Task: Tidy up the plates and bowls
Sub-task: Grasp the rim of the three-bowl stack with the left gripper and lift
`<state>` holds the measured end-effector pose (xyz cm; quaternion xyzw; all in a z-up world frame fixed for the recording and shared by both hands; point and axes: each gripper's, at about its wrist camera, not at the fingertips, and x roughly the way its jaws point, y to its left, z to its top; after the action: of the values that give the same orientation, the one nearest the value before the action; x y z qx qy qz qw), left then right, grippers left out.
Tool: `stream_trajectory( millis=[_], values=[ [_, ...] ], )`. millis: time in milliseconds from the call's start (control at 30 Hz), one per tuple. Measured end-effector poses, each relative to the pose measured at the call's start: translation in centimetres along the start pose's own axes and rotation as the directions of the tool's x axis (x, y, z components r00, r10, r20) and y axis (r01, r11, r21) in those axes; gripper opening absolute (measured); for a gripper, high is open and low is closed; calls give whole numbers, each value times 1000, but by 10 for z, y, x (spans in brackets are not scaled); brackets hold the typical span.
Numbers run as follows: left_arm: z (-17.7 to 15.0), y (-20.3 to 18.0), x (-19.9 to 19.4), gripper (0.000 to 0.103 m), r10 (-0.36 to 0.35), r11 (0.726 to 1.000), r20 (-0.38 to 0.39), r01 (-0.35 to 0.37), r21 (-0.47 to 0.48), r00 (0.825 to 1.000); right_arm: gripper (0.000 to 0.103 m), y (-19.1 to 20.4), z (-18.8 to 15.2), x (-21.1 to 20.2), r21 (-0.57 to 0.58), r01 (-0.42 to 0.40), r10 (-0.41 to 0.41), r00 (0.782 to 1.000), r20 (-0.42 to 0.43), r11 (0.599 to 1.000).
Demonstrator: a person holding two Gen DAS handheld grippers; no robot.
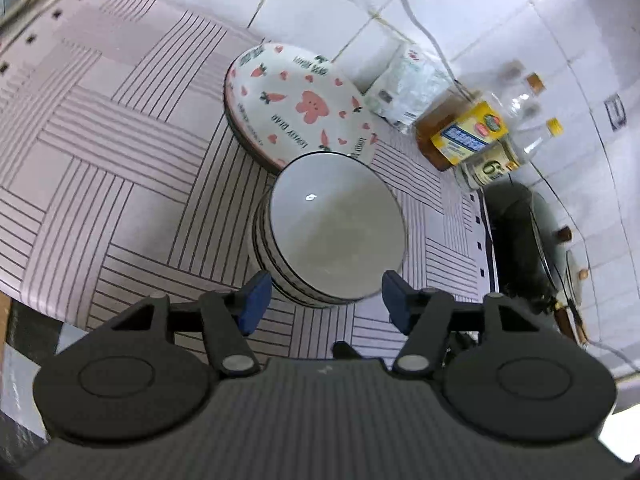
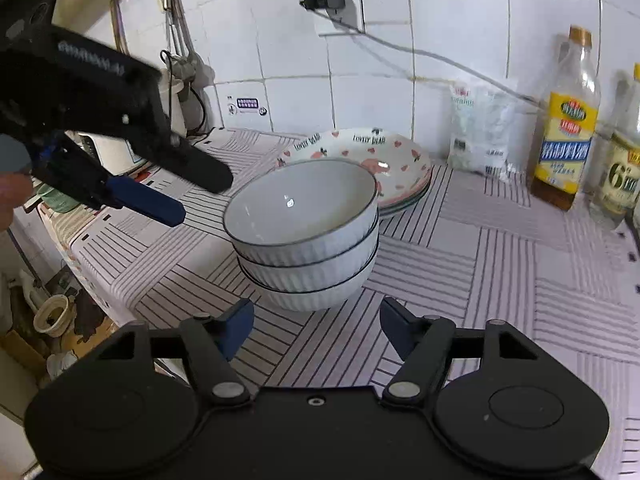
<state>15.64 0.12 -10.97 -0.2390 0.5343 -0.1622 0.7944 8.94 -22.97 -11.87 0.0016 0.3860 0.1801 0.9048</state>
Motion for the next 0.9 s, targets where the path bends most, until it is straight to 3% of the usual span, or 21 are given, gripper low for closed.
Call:
stream_trajectory(
  millis=[133, 200, 400, 600, 733, 900],
  values=[
    [7, 9, 22, 63, 27, 1000, -14, -27, -7, 1000, 79, -3, -6, 24, 34, -2, 2, 1000, -5, 999],
    [10, 14, 34, 64, 50, 999, -27, -50, -7, 998, 95, -5, -10, 34, 55, -10, 9, 1000, 15, 998],
    [15, 27, 66, 64, 101, 995, -100, -100, 14, 990, 95, -5, -18, 63, 69, -32, 29, 998, 51, 997],
    [22, 41, 84, 61, 65, 997, -107, -69, -38, 992, 97, -1, -21, 83, 42, -36, 32, 995, 91, 998],
    [26, 39, 88, 44, 29, 999, -110, -32, -25, 994, 97, 5, -17, 89, -21, -29, 32, 993, 115, 999],
    [28, 40, 88, 44, 10, 1000, -105, -13, -23, 994, 100, 4, -13, 99, -24, -38, 40, 992, 116, 999]
  ],
)
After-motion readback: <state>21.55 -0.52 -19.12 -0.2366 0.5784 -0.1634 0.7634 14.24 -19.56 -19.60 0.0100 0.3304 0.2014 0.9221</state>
